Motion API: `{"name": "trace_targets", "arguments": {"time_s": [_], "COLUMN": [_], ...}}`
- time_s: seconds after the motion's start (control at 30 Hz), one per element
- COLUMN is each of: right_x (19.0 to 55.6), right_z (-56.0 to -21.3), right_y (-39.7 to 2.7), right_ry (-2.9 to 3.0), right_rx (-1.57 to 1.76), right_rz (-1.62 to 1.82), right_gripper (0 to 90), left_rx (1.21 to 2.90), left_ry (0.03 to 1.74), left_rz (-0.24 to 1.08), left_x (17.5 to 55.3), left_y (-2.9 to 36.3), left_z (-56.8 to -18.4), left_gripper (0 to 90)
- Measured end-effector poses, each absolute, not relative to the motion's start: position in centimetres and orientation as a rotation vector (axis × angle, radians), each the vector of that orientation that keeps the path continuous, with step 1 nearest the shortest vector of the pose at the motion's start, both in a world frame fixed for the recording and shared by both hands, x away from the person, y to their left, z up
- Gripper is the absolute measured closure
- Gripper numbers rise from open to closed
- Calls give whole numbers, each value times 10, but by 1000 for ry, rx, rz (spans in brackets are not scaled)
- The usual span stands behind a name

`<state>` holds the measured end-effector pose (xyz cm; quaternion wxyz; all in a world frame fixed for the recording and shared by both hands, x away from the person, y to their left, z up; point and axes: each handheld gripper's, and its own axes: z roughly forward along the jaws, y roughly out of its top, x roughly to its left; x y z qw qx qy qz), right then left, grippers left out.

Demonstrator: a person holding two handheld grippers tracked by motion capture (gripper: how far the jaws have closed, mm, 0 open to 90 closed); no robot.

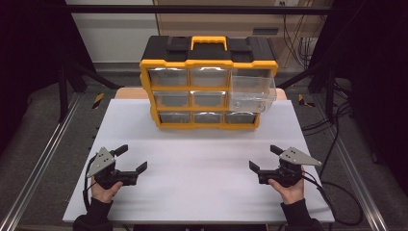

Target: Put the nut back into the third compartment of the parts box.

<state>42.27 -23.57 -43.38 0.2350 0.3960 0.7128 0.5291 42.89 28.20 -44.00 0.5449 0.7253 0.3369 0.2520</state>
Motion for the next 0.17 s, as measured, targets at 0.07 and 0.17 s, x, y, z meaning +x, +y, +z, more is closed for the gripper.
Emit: {"name": "trace_targets", "arguments": {"time_s": [0.07,0.17], "right_x": [423,424], "right_z": [-437,-440], "right_y": [-239,-242], "right_ry": [1958,1957], "right_rx": [1098,1109], "right_rz": [1444,1436], "right_gripper": [21,21], "left_rx": [1720,1721], "left_ry": [798,800], "left_rz": [599,599], "left_x": [429,429], "left_y": [282,282], "left_z": [-440,-440], "left_gripper": [34,34]}}
